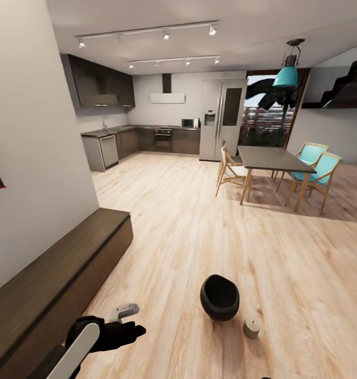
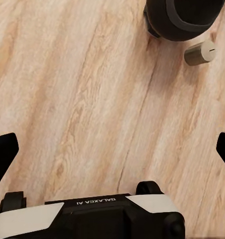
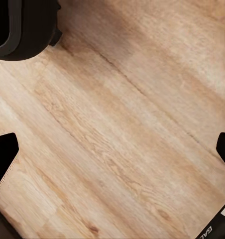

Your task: Place each of the two pumpkins and all three candles from the living room inside a cabinet in the living room (use any cabinet), then make sure every cabinet is closed, and position the cauldron so it is next to a table in the living room.

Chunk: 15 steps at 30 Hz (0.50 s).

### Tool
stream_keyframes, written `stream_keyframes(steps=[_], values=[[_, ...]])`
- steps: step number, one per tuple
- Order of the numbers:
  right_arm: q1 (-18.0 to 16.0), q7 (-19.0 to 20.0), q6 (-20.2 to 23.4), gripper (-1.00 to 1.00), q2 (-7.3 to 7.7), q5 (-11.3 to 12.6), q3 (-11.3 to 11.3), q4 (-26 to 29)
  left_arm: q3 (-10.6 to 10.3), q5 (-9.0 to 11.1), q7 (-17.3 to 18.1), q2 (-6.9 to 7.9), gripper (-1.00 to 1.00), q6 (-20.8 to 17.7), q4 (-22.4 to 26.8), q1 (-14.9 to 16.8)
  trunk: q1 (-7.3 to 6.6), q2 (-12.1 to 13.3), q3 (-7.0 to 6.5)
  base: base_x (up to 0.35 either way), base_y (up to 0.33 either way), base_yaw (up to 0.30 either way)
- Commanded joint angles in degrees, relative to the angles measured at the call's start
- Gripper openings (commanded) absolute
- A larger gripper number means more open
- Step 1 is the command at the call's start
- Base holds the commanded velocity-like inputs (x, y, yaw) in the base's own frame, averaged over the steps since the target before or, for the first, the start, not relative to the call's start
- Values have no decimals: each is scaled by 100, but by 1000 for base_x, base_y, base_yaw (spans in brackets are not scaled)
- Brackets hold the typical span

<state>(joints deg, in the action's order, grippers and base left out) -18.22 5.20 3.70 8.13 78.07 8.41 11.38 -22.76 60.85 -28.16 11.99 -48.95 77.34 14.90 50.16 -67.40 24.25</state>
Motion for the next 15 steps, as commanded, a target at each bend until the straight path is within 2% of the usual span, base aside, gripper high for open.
stream_keyframes(steps=[1,8,15], values=[[-4,17,8,100,4,59,47,-5,-9,58,-61,5,100,-1,9,4,0,-4,4,0,-172,-281],[-5,17,6,100,4,59,47,-16,-9,58,-58,5,100,-1,12,4,0,-4,-11,0,-185,-281],[-6,17,5,100,4,59,47,-22,-9,58,-58,5,100,-1,17,4,0,-4,-28,0,-47,-281]])
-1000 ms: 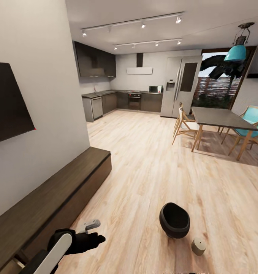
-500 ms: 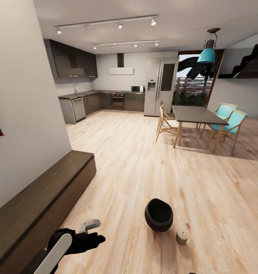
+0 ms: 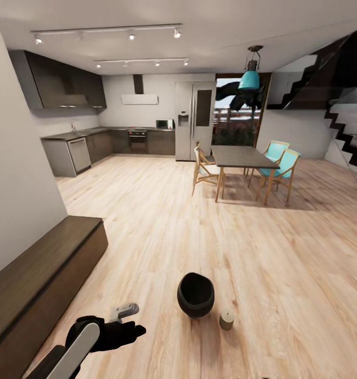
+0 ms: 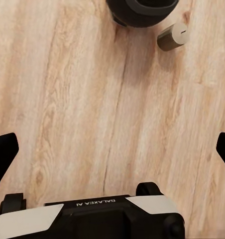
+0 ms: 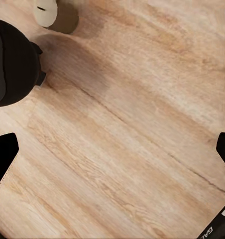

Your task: Place each of the two pumpkins and all three candles from the living room inside a cabinet in the living room (use any cabinet), then make sure every cabinet is closed, and position the cauldron so it is next to a table in the living room.

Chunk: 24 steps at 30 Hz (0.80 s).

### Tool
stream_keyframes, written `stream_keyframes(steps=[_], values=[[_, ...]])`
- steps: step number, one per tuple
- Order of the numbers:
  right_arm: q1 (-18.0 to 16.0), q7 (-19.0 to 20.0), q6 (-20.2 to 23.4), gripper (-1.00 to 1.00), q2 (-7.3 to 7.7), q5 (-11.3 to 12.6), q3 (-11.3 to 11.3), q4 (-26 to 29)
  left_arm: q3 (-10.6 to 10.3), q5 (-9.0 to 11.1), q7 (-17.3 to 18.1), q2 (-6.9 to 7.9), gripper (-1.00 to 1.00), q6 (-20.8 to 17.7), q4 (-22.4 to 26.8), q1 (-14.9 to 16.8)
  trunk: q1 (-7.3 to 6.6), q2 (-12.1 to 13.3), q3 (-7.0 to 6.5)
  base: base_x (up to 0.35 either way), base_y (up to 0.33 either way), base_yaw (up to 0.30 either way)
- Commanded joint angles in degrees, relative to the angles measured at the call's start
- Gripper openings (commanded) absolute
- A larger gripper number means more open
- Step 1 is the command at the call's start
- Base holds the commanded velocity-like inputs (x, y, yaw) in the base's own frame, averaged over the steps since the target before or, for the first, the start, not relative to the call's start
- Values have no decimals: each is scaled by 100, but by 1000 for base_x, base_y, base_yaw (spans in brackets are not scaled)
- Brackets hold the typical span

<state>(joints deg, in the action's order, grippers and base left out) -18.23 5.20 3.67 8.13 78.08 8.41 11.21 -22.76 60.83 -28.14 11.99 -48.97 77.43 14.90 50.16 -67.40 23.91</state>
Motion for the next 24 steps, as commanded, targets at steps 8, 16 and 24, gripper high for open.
stream_keyframes(steps=[8,16,24], values=[[-6,19,45,100,8,91,13,-5,3,60,-60,5,100,1,4,4,0,-4,-13,0,-2,-281],[-6,1,89,100,13,118,-20,-13,8,60,-60,5,100,1,0,4,0,-4,-25,0,0,-279],[-6,-1,98,100,26,120,-21,-37,16,60,-61,5,100,1,0,4,0,-4,27,0,0,-134]])
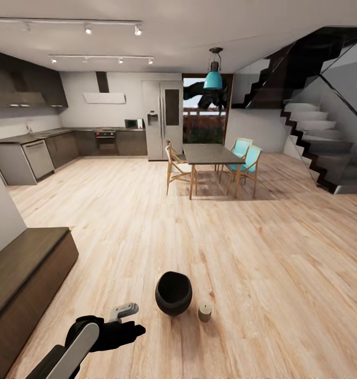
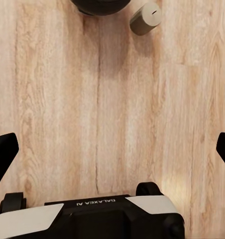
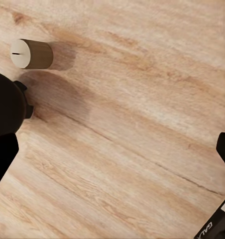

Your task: Place each of the two pumpkins and all three candles from the living room inside a cabinet in the living room (use any cabinet), then make sure every cabinet is closed, and position the cauldron so it is next to a table in the living room.

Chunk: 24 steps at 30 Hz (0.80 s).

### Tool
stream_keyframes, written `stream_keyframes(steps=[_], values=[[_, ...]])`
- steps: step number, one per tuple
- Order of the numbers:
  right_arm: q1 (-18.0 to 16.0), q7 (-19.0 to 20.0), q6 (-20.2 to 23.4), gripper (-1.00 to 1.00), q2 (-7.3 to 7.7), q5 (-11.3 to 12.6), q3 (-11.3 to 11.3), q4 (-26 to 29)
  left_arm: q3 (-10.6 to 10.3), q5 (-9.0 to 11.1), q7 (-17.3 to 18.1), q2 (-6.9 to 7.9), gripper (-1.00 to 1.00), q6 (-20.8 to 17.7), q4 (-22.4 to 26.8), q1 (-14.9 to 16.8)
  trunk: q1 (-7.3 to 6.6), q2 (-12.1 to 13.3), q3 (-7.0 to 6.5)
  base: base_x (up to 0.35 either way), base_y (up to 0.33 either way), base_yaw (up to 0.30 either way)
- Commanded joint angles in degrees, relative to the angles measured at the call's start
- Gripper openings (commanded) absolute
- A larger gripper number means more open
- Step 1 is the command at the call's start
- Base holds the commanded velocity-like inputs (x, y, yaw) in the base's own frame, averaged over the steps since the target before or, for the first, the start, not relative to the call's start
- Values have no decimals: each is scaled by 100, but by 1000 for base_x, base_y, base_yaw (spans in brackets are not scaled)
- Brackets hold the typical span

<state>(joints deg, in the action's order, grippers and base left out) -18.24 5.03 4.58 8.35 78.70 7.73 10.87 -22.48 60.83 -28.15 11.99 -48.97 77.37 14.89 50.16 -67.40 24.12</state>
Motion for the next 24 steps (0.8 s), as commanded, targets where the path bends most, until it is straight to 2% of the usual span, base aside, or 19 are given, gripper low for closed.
stream_keyframes(steps=[1,12,24], values=[[-4,15,7,100,6,58,48,-4,-11,60,-60,5,100,1,6,5,0,-4,16,0,0,-14],[-2,15,8,100,9,58,53,-6,-10,60,-65,9,100,1,11,5,0,-4,119,21,-6,-3],[-3,24,-39,100,8,58,53,-6,-10,60,-59,14,100,1,15,5,0,-4,224,169,-127,0]])
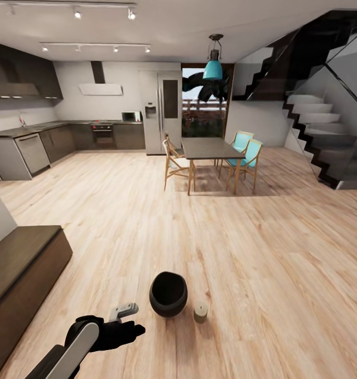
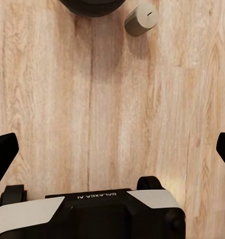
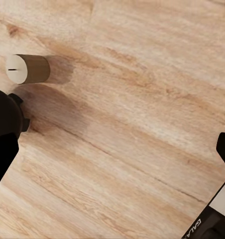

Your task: Place each of the two pumpkins and all three candles from the living room inside a cabinet in the living room (use any cabinet), then make sure every cabinet is closed, and position the cauldron so it is next to a table in the living room.

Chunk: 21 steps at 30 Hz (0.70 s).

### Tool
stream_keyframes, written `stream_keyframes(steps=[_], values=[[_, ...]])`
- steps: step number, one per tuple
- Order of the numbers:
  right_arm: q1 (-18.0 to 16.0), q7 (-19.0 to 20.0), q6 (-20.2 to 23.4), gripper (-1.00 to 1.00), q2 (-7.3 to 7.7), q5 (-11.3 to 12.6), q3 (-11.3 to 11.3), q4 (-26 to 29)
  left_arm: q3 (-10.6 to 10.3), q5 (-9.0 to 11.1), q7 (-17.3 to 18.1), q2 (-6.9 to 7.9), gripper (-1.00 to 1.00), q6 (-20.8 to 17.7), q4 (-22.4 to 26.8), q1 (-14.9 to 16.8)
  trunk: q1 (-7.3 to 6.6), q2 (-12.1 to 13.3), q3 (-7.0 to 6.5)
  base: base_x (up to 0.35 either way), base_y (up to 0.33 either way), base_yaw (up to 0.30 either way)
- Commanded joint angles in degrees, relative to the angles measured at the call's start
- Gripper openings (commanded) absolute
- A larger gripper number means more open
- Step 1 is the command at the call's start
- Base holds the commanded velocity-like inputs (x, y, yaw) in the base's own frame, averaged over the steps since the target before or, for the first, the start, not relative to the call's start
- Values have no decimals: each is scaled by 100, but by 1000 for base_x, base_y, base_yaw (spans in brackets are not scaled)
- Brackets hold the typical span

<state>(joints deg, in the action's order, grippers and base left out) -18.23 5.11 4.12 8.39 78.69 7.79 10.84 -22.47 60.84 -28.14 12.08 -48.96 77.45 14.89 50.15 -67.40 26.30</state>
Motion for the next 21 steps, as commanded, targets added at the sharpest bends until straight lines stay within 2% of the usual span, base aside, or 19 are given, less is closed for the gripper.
stream_keyframes(steps=[1,10,21], values=[[-4,16,6,100,5,59,47,-3,-11,60,-60,5,100,1,7,5,1,-4,10,91,-42,0],[-4,17,10,100,0,59,56,-8,-12,44,-60,11,100,1,7,5,1,-4,18,82,-66,-9],[-5,25,-17,100,-3,60,56,-11,-12,42,-60,5,100,1,5,5,1,-4,18,228,-176,-238]])
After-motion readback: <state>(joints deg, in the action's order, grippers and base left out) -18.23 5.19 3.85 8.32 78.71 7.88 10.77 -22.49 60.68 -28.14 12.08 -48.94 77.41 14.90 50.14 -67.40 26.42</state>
